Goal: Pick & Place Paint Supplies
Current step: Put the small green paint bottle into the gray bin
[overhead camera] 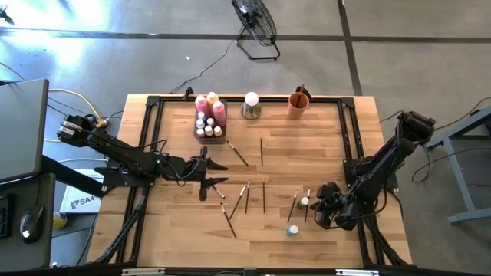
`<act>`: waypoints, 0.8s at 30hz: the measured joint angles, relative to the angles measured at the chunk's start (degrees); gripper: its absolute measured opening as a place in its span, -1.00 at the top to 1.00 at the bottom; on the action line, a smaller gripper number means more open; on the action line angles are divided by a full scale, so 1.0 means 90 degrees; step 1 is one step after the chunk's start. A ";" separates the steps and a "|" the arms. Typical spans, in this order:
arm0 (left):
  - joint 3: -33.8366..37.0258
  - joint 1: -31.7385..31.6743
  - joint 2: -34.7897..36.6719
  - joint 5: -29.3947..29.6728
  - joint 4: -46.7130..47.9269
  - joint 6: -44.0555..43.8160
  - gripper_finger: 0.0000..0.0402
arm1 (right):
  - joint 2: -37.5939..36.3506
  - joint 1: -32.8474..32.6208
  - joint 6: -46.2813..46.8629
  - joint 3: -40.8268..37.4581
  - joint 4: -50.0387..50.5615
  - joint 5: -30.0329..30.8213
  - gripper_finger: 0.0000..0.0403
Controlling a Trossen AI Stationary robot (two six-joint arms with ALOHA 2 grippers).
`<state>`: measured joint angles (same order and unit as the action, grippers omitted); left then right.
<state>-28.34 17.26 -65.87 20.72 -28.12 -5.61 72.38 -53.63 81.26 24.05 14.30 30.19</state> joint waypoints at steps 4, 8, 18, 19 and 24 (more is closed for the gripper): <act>0.0000 0.0000 0.0000 0.0093 0.0000 -0.0001 0.21 | 0.0007 0.0000 -0.0034 -0.0139 -0.0444 -0.0002 0.99; 0.0000 0.0000 0.0000 0.0098 0.0000 -0.0001 0.21 | 0.0139 0.0000 -0.0030 -0.0265 -0.0817 -0.0008 0.99; 0.0000 0.0000 0.0000 0.0116 0.0000 -0.0001 0.21 | 0.0339 0.0000 -0.0005 -0.0286 -0.1159 -0.0159 0.99; 0.0000 0.0000 0.0000 0.0118 -0.0002 -0.0002 0.21 | 0.0340 0.0000 -0.0005 -0.0286 -0.1173 -0.0190 0.99; 0.0000 0.0000 0.0000 0.0118 0.0000 -0.0016 0.21 | 0.0340 0.0000 -0.0005 -0.0286 -0.1172 -0.0302 0.99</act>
<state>-28.34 17.26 -65.87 21.78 -28.12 -5.76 75.44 -53.63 81.21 21.47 3.76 27.47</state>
